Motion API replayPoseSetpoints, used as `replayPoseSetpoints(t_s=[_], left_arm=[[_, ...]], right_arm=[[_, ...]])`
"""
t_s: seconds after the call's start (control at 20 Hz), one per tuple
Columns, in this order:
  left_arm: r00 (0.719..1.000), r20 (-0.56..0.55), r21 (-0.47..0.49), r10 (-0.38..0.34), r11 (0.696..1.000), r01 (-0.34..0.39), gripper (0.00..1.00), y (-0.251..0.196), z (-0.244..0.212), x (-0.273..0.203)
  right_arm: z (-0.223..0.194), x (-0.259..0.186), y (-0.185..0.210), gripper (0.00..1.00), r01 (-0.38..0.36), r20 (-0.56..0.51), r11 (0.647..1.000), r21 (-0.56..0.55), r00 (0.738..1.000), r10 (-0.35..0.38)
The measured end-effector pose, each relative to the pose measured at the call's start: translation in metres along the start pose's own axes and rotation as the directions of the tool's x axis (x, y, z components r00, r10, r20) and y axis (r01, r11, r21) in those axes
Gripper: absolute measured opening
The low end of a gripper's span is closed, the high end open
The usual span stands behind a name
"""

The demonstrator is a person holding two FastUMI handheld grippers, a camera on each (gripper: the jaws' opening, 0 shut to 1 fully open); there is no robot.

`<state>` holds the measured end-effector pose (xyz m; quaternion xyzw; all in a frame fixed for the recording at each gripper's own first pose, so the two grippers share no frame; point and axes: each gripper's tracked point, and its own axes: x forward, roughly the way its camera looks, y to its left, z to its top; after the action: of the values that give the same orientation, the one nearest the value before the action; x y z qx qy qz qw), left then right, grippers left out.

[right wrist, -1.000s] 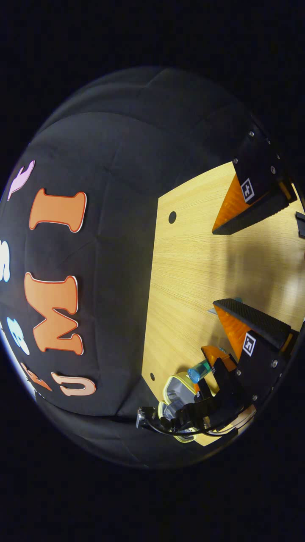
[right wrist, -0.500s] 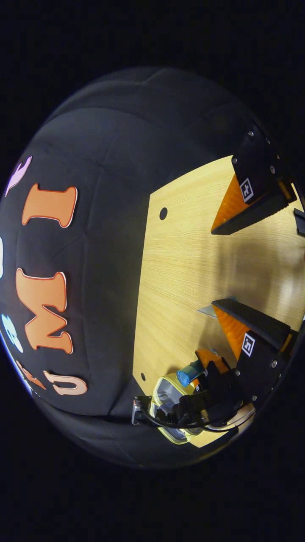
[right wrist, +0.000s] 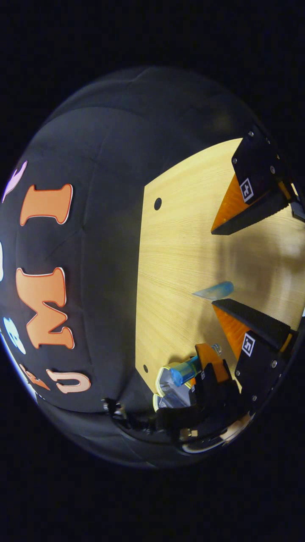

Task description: First open the suitcase, pack the skin care products into it, and then close the suitcase.

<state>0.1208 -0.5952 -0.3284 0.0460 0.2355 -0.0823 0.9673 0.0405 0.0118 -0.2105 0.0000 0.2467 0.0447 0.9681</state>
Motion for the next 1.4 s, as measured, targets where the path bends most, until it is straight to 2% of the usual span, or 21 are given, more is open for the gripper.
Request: replayPoseSetpoints(t_s=[0.1, 0.35, 0.65, 0.8, 0.9, 0.95, 1.0, 1.1, 1.2, 1.25, 1.3, 1.4], left_arm=[[1.000, -0.019, 0.003, -0.009, 1.000, 0.009, 0.48, 0.000, 0.007, -0.019], [0.999, -0.039, -0.036, -0.013, 0.999, 0.012, 0.48, 0.010, 0.021, -0.071], [0.997, -0.036, -0.075, 0.062, 0.995, -0.065, 0.48, 0.041, 0.021, -0.108], [0.994, -0.061, -0.105, 0.095, 0.989, -0.101, 0.48, 0.053, 0.007, -0.120], [0.992, -0.075, -0.118, 0.097, 0.987, -0.105, 0.48, 0.057, 0.000, -0.124], [0.992, -0.081, -0.123, 0.096, 0.987, -0.105, 0.48, 0.059, -0.001, -0.125], [0.992, -0.087, -0.125, 0.095, 0.986, -0.106, 0.48, 0.061, -0.002, -0.127], [0.992, -0.092, -0.123, 0.090, 0.987, -0.101, 0.46, 0.065, -0.001, -0.133], [0.992, -0.100, -0.128, 0.077, 0.988, -0.089, 0.48, 0.072, 0.003, -0.141], [0.992, -0.107, -0.130, 0.068, 0.988, -0.082, 0.48, 0.078, 0.007, -0.146], [0.992, -0.115, -0.134, 0.057, 0.988, -0.073, 0.48, 0.085, 0.011, -0.152], [0.989, -0.145, -0.144, 0.028, 0.988, -0.049, 0.48, 0.101, 0.020, -0.164]], right_arm=[[-0.006, 0.009, 0.013, 0.96, -0.029, -0.011, 0.999, 0.019, 1.000, 0.029], [-0.022, 0.047, 0.030, 0.97, -0.051, -0.029, 0.999, -0.001, 0.998, 0.051], [-0.046, 0.104, 0.037, 0.96, -0.055, -0.076, 0.998, -0.022, 0.996, 0.053], [-0.051, 0.121, 0.041, 0.93, -0.061, -0.089, 0.998, -0.018, 0.994, 0.059], [-0.056, 0.129, 0.043, 0.87, -0.065, -0.091, 0.997, -0.040, 0.994, 0.061], [-0.062, 0.133, 0.041, 0.78, -0.045, -0.100, 0.997, -0.062, 0.994, 0.039], [-0.069, 0.137, 0.038, 0.65, -0.033, -0.122, 0.996, -0.078, 0.992, 0.024], [-0.067, 0.136, 0.037, 0.44, -0.035, -0.132, 0.998, -0.062, 0.991, 0.026], [-0.066, 0.126, 0.040, 0.40, -0.043, -0.163, 0.999, -0.019, 0.986, 0.039], [-0.061, 0.118, 0.041, 0.34, -0.050, -0.164, 0.999, -0.004, 0.985, 0.048], [-0.053, 0.108, 0.043, 0.38, -0.057, -0.160, 0.998, 0.014, 0.985, 0.059], [-0.037, 0.086, 0.054, 0.37, -0.097, -0.154, 0.993, 0.070, 0.982, 0.107]])
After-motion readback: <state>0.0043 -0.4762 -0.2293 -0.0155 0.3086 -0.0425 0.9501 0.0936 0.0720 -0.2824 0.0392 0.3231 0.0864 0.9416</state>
